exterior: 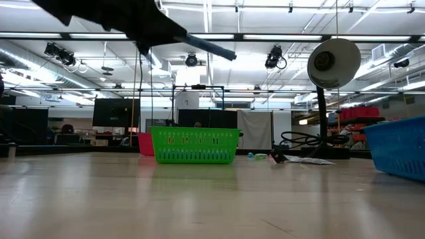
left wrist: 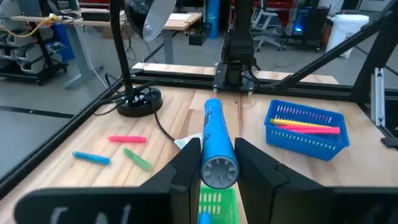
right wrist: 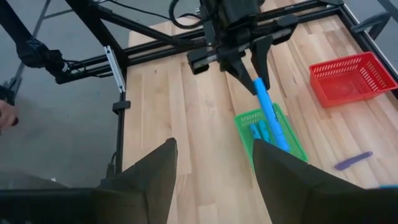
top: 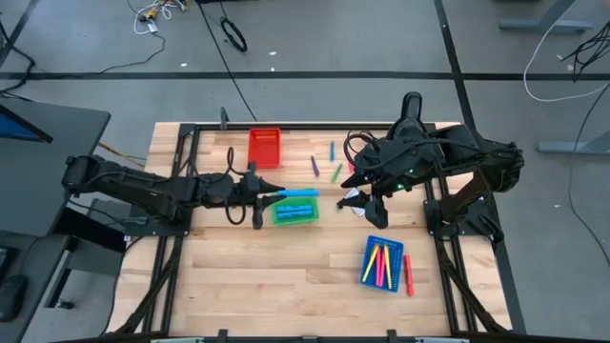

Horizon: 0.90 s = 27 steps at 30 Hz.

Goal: Pick & Place Markers
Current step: Put the blue highlighter pen into the green bin

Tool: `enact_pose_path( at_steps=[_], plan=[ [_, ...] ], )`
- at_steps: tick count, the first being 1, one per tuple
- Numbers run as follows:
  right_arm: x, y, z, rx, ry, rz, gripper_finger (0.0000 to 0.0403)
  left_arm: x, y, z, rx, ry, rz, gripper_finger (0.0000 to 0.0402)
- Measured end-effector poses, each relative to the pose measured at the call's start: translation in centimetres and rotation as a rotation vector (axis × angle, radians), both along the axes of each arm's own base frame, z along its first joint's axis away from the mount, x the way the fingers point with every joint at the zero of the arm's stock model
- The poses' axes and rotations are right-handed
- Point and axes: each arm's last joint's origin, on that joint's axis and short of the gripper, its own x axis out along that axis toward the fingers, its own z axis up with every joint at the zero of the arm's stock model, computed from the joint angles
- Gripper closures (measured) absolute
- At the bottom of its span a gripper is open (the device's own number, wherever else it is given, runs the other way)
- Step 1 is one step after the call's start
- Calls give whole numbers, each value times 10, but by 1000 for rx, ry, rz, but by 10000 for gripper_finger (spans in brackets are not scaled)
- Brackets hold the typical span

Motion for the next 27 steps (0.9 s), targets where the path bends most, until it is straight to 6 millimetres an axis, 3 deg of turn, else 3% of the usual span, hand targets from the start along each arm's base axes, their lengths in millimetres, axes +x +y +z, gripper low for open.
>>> enact_pose_path(
  at_steps=[15, 27],
  plan=[
    [4, 2, 5, -44, -67, 48, 195, -39, 18, -79, -30, -105, 86, 319],
    [6, 2, 7, -61, -99, 63, 195, -29, 21, -112, -30, -23, 92, 319]
  ],
)
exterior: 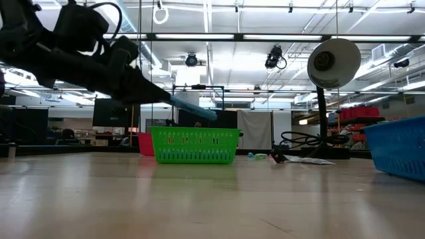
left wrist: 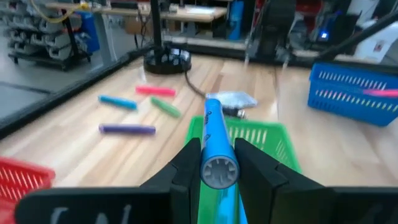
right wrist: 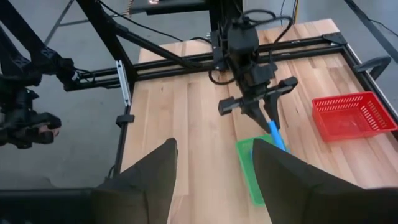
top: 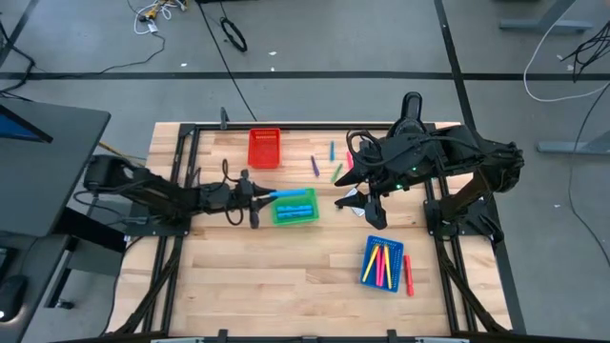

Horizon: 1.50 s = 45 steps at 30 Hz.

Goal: Pick & Place Markers
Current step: Put the blue highlighter pen into the green bin, then put the orange highlighter pen into the green bin

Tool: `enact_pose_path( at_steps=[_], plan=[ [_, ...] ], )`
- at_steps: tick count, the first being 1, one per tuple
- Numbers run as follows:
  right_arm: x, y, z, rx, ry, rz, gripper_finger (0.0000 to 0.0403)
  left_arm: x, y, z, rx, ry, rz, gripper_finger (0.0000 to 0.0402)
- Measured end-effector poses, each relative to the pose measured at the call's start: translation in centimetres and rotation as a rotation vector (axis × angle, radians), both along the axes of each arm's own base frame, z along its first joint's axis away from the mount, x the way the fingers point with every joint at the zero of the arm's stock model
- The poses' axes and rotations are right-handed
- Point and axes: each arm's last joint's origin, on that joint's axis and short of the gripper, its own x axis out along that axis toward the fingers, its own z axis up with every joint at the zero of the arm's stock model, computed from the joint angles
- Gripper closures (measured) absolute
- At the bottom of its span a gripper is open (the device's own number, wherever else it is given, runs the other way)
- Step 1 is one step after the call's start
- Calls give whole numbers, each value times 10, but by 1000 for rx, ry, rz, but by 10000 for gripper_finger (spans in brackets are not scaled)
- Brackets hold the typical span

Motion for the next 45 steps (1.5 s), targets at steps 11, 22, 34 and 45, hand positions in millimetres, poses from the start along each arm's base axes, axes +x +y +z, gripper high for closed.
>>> enact_pose_path(
  at_steps=[11, 22, 34, 45],
  plan=[
    [-1, 0, -2, -28, 19, 16, 195, 12, 0, -30, -70, -16, 10, 319],
    [-1, 0, -3, -68, 27, 43, 195, 13, -1, -35, -120, -19, 4, 201],
    [-2, 0, -4, -63, 35, 39, 195, 15, -4, -22, -118, -143, -25, 145],
    [-9, 4, -11, -50, 138, 29, 195, 40, -32, 15, -84, -240, -148, 152]
  ],
)
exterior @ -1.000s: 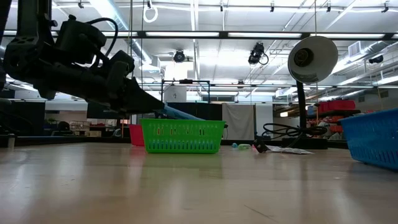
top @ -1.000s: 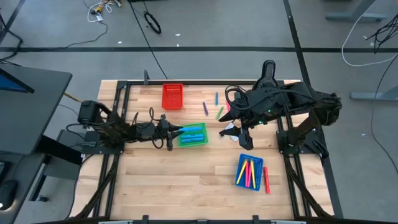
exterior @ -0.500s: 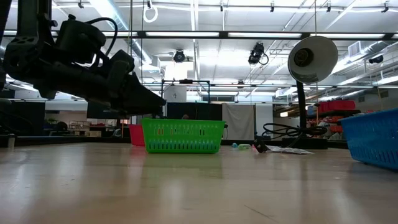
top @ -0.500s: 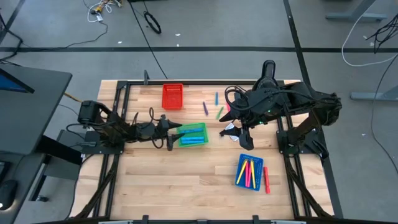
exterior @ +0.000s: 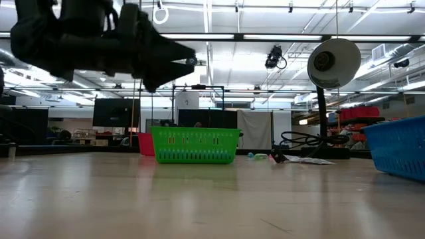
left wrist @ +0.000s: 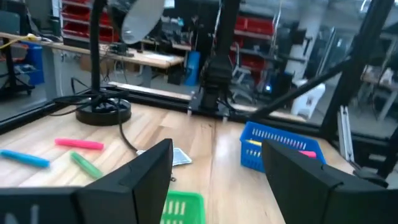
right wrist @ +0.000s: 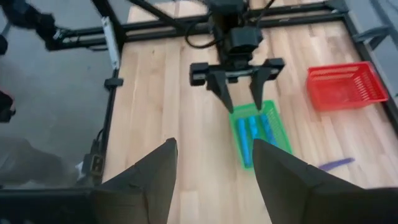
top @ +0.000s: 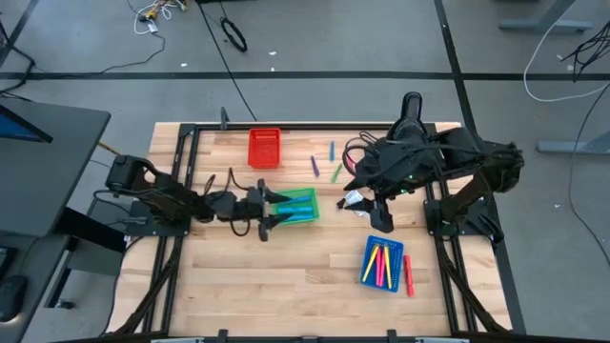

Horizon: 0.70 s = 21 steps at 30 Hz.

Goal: Pick & Place Markers
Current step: Put the orange highlighter pen into the green bin

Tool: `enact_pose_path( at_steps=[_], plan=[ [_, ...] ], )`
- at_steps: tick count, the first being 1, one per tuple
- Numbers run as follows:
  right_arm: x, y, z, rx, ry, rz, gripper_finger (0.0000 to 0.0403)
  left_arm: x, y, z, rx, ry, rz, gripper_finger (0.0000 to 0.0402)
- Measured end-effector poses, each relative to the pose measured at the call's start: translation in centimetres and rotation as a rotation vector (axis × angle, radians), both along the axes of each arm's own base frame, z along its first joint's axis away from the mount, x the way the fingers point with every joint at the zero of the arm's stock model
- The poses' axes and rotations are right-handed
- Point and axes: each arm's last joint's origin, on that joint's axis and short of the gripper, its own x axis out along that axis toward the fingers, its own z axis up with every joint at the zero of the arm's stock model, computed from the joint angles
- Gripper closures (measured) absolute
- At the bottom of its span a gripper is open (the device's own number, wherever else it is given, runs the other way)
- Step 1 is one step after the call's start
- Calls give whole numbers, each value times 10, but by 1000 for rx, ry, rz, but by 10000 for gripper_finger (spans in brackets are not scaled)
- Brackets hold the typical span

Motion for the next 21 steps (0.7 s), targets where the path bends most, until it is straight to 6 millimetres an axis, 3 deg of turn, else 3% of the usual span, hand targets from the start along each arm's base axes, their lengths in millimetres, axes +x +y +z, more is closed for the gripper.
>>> enact_pose_path(
  at_steps=[21],
  plan=[
    [-41, 59, -14, -163, 194, 373, 195, 75, -40, 99, -40, 54, -201, 152]
  ],
)
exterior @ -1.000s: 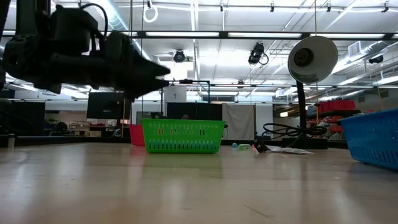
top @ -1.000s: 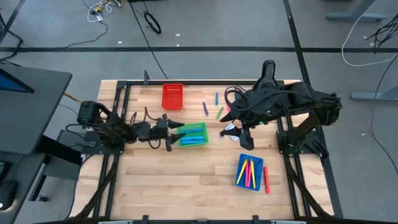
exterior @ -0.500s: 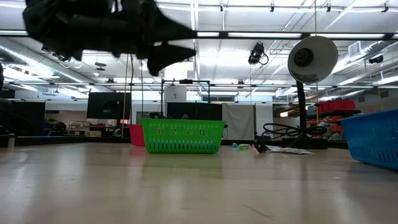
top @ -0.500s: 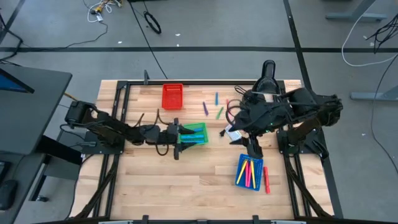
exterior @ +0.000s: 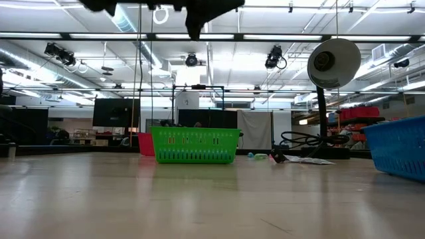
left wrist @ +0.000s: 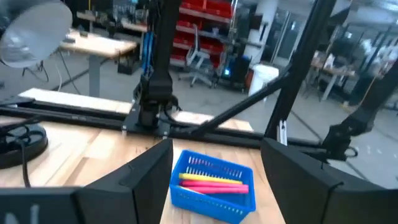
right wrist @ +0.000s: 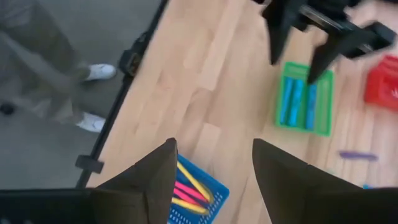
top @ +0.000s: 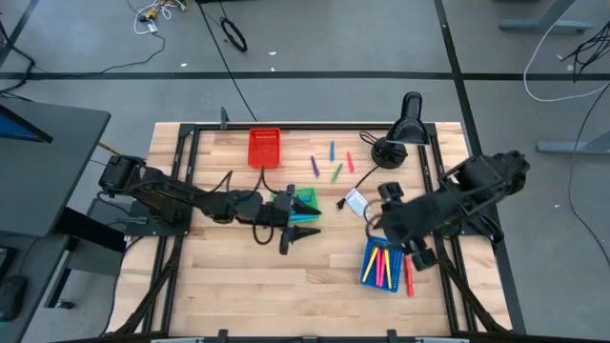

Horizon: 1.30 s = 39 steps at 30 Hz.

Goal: Pick & Place Markers
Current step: Put the orange highlighter pen into the green bin

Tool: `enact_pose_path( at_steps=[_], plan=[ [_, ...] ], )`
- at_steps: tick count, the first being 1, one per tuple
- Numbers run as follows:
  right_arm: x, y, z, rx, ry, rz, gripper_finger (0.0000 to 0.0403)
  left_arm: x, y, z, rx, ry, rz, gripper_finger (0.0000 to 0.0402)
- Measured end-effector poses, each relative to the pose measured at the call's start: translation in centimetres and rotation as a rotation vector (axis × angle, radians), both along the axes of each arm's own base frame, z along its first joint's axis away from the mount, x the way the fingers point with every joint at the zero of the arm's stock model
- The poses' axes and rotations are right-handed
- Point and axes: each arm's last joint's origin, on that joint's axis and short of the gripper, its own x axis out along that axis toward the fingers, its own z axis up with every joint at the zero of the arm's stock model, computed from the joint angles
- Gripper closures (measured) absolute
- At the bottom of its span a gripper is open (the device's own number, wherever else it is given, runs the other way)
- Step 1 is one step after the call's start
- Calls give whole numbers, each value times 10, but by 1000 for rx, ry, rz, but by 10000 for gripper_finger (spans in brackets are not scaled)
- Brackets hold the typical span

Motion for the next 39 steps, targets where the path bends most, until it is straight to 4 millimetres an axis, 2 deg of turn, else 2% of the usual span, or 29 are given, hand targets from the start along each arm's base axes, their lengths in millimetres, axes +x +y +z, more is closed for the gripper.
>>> enact_pose_path(
  at_steps=[6, 13, 20, 29, 34, 39],
  plan=[
    [-7, 15, -2, -50, -8, 136, 195, 12, -11, 30, 4, 56, -21, 152],
    [-15, 29, -4, -118, -31, 307, 195, 17, -21, 74, -62, -51, 8, 152],
    [-27, 49, -26, -143, 58, 540, 195, 17, -29, 107, -127, -139, 81, 152],
    [-59, 61, -58, -181, 184, 693, 195, 13, -37, 129, -157, -202, 114, 152],
    [-79, 58, -70, -196, 224, 759, 195, 13, -37, 129, -156, -196, 113, 152],
    [-86, 56, -88, -252, 268, 830, 195, 13, -37, 129, -157, -199, 118, 152]
  ],
)
